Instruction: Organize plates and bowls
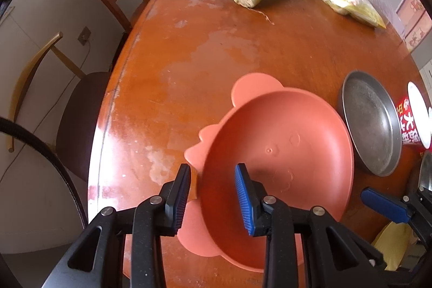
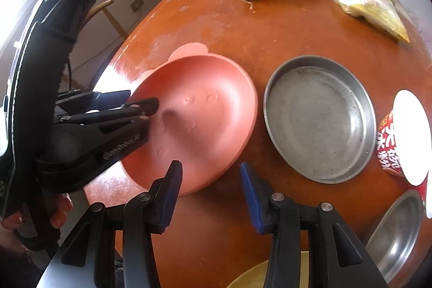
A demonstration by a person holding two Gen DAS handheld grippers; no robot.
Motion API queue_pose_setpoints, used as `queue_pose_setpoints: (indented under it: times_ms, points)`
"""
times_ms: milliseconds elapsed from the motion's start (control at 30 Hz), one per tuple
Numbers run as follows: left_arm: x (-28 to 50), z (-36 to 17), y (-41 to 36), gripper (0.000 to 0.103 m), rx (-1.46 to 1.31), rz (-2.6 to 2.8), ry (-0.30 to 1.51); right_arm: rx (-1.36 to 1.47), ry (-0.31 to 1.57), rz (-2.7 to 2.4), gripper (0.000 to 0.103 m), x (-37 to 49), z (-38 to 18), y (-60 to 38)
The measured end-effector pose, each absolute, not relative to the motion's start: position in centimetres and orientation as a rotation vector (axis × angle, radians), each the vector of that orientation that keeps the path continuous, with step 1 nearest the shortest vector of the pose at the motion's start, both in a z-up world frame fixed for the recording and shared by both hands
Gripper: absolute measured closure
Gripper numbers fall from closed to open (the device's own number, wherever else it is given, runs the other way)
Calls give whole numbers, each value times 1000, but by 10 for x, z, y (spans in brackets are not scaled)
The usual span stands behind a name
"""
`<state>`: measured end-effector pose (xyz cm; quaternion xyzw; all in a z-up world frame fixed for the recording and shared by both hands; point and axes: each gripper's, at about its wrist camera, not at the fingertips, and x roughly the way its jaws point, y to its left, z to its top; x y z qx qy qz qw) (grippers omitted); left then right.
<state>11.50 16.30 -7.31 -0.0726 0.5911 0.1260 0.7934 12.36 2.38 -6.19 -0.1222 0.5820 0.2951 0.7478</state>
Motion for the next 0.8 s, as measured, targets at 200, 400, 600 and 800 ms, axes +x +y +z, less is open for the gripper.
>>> queue_pose_setpoints:
  times_ms: [200, 400, 600, 800]
  points:
    - [106, -57, 178, 62, -179, 328, 1240, -240, 1239, 648, 54, 120, -46, 10]
    - [93, -27, 177, 61, -170, 350, 1190, -223, 1199, 652, 52, 114, -27, 0]
    - [81, 6, 159, 57, -164, 316, 1136, -202, 1174, 654, 47, 106, -12, -12]
    - [70, 24, 131, 52, -140, 266, 1114, -192, 1143, 637, 41, 93, 2, -34]
